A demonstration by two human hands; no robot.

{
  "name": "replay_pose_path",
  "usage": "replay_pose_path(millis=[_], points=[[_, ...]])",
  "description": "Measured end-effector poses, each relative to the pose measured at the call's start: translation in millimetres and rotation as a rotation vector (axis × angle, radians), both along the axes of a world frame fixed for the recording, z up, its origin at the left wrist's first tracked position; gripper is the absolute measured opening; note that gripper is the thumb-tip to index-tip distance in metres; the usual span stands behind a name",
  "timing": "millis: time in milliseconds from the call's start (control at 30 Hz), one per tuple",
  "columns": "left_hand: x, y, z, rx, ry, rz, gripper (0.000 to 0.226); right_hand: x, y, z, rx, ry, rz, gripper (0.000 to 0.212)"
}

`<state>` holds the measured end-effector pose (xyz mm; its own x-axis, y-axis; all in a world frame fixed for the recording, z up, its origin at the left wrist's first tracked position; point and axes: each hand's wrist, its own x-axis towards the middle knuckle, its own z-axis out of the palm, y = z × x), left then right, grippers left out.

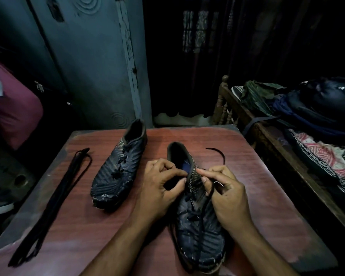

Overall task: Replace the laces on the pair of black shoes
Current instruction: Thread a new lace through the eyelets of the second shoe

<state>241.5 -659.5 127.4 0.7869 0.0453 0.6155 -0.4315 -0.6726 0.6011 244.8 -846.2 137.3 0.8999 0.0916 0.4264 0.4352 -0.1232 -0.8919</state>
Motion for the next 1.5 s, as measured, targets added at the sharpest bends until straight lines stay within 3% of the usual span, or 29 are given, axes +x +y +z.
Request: replay_pose_path(millis=[367,833,1100,1200,1333,1433,1500], points=[[0.8,1.3,0.2,0.033,-0.007,-0.026,0.023,5.8,5.1,6.6,0.067,0.085,0.002,0.034],[0.4,-2.3,-4.4,0.07,0.034,-0.055,0.018,10.1,0.6,1.5,0.032,0.1,0.01,0.014],[-4.7,-0.9,6.0,0.044,0.03,-0.021,0.012,7.0,1.5,1.2,-0.018,0.164,0.042,0.024],[-7.1,2.9,9.5,-0.272,0.118,-0.048,0.014,3.0,3.4,-2.2,-0.064,0.138,0.038,0.024],[-6.4,2.2,20.9,-0.944,0.259,-0.038,0.022,-0.1,3.8,-3.5,-0.142,0.094,0.021,0.024],[-9.2,12.5,31.6,-1.451,0.307,-0.192,0.025,-1.0,2.8,-3.2,-0.167,0.092,0.018,0.025],[-10.1,19.2,33.5,-1.506,0.323,-0.234,0.024,-0.7,2.9,-4.0,-0.171,0.092,0.02,0.028]])
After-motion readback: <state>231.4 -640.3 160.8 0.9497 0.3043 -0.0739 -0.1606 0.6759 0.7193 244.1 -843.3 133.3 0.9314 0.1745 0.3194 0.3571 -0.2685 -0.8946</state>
